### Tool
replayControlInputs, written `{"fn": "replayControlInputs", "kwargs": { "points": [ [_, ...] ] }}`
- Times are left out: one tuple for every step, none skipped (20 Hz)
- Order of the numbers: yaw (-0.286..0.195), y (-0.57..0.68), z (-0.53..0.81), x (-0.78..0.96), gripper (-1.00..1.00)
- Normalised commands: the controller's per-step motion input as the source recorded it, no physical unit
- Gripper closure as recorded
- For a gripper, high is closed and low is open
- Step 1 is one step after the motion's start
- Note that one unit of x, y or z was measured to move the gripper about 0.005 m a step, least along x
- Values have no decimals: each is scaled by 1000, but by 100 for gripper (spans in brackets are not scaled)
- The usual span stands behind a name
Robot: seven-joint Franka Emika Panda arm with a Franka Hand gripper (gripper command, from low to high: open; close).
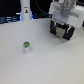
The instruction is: Open the kcup holder, insert the kcup into the holder, and close the kcup holder
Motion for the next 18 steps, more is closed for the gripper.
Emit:
{"fn": "replayControlInputs", "kwargs": {
  "points": [
    [-60, -294, 198, 959, 100],
    [-66, -301, 204, 950, 100],
    [-34, -255, 201, 944, 100],
    [-64, -298, 209, 952, 100],
    [-60, -296, 213, 951, 100],
    [-63, -311, 183, 937, 100],
    [-63, -313, 166, 935, 100],
    [-63, -314, 158, 932, 100],
    [-63, -316, 159, 926, 100],
    [-65, -320, 163, 918, 100],
    [-66, -318, 164, 913, 100],
    [-55, -311, 189, 906, 100],
    [-59, -327, 207, 908, 100],
    [-59, -325, 218, 902, 100],
    [-56, -320, 232, 902, 100],
    [-55, -328, 239, 900, 100],
    [-58, -337, 238, 896, 100],
    [-59, -348, 232, 898, 100]
  ]
}}
